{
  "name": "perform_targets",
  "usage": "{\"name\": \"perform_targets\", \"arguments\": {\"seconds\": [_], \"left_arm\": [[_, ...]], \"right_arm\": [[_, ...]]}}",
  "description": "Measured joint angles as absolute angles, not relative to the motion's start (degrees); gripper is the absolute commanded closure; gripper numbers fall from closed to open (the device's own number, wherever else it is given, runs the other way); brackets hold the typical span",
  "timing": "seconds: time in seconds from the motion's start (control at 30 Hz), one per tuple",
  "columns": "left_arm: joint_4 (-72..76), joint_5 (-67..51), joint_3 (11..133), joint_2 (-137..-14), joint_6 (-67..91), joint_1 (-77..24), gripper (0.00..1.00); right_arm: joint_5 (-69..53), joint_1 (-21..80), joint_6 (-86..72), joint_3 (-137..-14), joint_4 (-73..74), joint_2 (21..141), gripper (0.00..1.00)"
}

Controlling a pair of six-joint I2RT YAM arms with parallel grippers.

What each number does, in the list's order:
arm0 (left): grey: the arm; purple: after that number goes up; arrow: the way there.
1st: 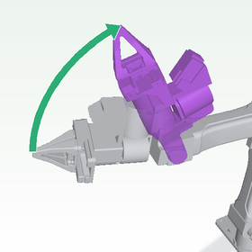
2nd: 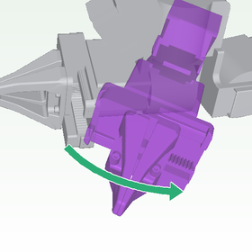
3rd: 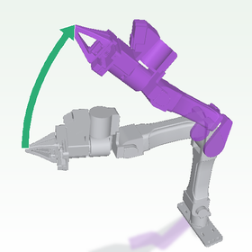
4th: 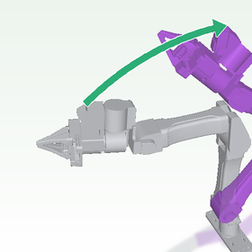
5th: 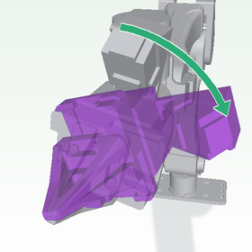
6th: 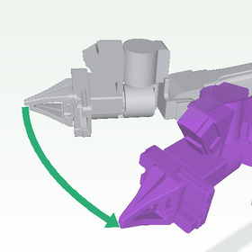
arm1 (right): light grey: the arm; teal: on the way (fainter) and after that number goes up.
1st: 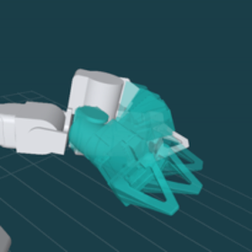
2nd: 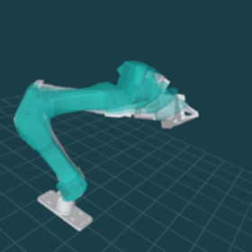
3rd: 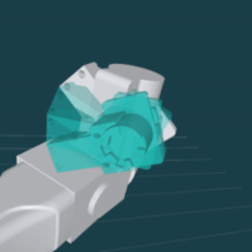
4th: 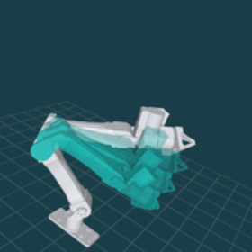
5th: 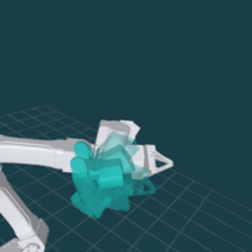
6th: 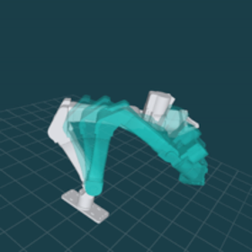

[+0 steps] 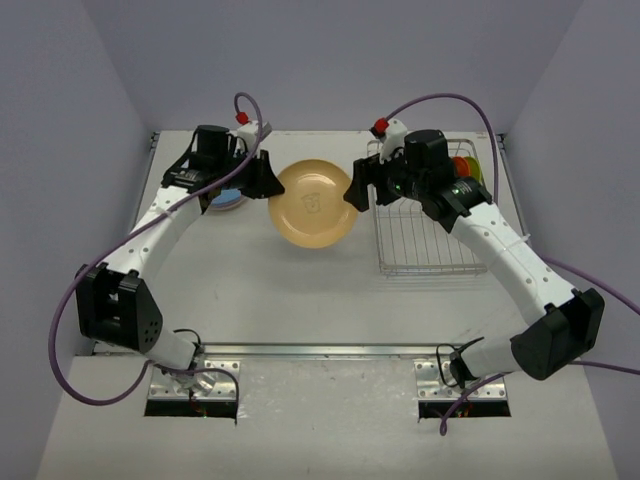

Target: Unload the plates from the dish rack

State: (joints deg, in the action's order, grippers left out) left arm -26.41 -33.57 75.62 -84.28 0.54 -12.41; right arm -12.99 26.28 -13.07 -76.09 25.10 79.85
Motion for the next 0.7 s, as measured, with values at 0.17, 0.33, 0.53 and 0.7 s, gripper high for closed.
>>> {"name": "perform_targets", "arguments": {"seconds": [0.17, 0.33, 0.53, 0.7], "left_arm": [[-29.0, -32.2, 80.4, -90.4, 1.9, -2.1, 1.00], [-30.6, -29.4, 89.4, -98.4, 3.7, 10.0, 1.00], [-33.3, -28.0, 102.0, -111.1, 6.4, 18.0, 1.00], [-34.0, -27.3, 105.6, -120.1, 8.2, 20.6, 1.00]], "right_arm": [[-7.1, 26.2, -12.8, -76.1, 25.0, 79.9, 0.01], [-3.2, 24.2, -12.7, -76.1, 25.3, 79.9, 0.01], [-0.8, 18.4, -13.0, -76.1, 26.4, 80.3, 0.01], [1.0, 14.7, -13.2, -75.8, 27.5, 81.1, 0.01]]}}
